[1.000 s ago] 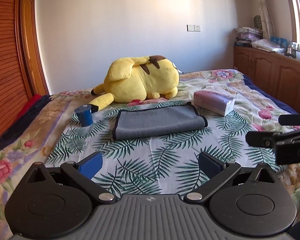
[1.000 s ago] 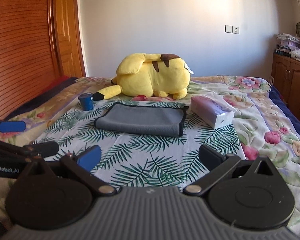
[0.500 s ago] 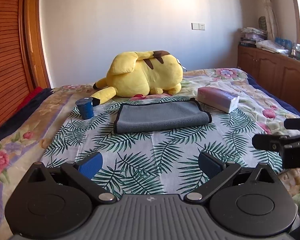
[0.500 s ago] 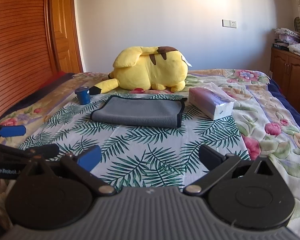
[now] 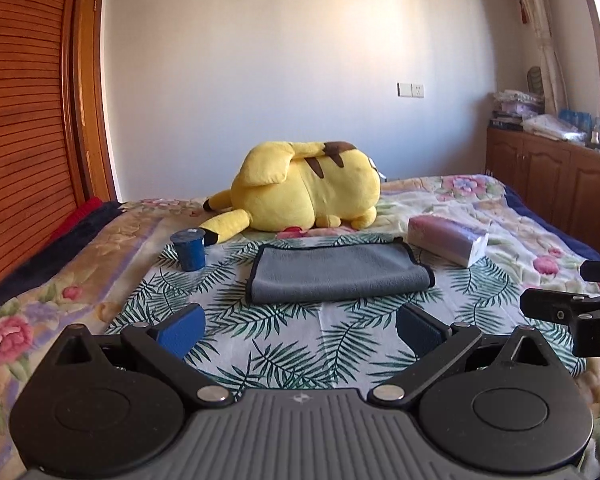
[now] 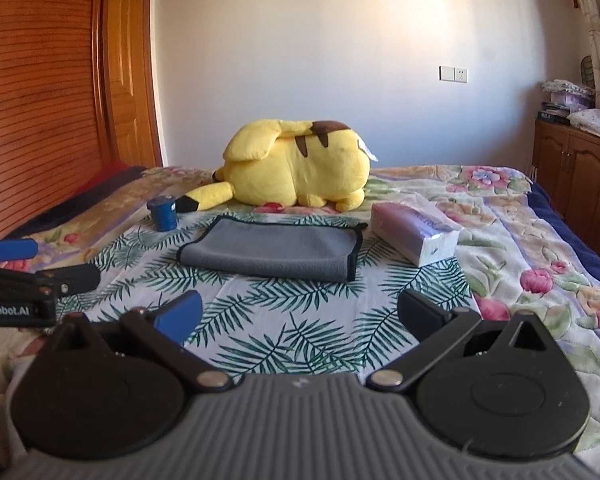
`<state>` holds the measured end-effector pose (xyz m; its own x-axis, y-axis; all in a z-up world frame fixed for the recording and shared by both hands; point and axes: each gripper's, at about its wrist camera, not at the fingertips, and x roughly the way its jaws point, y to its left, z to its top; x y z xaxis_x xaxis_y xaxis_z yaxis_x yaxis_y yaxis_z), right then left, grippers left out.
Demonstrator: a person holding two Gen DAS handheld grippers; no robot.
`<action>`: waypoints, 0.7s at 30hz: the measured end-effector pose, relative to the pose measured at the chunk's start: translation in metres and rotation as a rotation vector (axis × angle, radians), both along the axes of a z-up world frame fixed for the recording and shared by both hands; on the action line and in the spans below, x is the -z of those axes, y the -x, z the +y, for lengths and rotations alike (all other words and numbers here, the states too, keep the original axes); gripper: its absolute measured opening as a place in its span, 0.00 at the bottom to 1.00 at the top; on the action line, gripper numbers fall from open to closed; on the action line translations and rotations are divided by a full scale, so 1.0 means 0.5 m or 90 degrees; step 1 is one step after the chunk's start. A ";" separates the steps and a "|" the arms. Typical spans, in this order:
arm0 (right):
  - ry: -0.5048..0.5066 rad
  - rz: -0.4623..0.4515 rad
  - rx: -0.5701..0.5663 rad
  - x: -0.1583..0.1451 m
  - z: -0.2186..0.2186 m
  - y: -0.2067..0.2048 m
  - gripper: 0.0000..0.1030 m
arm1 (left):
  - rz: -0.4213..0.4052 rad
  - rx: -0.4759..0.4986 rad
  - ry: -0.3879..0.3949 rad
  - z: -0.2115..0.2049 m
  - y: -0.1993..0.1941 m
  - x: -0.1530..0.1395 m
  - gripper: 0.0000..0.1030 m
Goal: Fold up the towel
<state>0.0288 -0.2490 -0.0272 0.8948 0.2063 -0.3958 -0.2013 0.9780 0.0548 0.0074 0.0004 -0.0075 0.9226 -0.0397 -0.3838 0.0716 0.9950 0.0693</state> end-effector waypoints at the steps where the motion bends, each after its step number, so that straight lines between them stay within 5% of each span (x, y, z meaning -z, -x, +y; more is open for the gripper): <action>1: -0.002 -0.005 0.001 -0.002 -0.002 0.002 1.00 | -0.003 0.000 0.000 0.000 0.001 -0.001 1.00; 21: -0.015 -0.054 0.030 -0.013 -0.013 0.016 1.00 | -0.046 -0.006 0.000 0.005 0.022 -0.023 1.00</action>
<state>0.0211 -0.2555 -0.0204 0.9336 0.1723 -0.3141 -0.1605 0.9850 0.0634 -0.0034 0.0029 0.0040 0.9482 -0.0306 -0.3163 0.0566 0.9957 0.0734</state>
